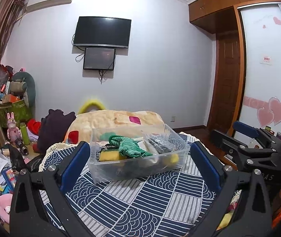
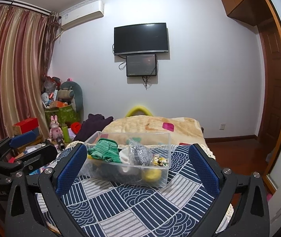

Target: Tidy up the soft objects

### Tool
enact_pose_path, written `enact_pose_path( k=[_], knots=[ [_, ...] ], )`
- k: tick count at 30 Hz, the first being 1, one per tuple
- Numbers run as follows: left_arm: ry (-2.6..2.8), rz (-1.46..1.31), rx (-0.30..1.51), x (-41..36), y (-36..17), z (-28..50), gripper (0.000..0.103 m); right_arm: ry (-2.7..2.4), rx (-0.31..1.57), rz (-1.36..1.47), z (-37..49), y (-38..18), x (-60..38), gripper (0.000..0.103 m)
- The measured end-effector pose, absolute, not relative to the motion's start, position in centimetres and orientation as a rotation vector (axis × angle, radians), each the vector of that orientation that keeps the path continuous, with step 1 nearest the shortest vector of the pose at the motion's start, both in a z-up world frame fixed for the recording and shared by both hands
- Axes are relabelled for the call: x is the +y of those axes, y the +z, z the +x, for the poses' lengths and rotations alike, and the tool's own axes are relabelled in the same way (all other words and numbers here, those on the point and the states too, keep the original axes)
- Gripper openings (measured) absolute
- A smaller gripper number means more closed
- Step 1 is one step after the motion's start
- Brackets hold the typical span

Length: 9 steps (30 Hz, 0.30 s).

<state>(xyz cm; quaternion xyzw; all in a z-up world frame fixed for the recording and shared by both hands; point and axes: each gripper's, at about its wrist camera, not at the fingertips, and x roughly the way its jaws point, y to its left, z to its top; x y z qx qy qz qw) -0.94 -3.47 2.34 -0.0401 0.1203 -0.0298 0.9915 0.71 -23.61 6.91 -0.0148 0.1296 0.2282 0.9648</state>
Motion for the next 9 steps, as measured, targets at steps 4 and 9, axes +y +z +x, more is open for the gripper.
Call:
enact_pose_path(
  k=[4,9],
  knots=[
    [-0.056,-0.097,0.240,-3.17,2.40,-1.04,0.103,0.461,0.262,-0.027,0.78,6.98,-23.72,0.103],
    [-0.062,-0.120,0.254,-2.72,2.46,-0.83,0.103,0.463,0.266,-0.024,0.82,7.08,-23.81,0.103]
  ],
)
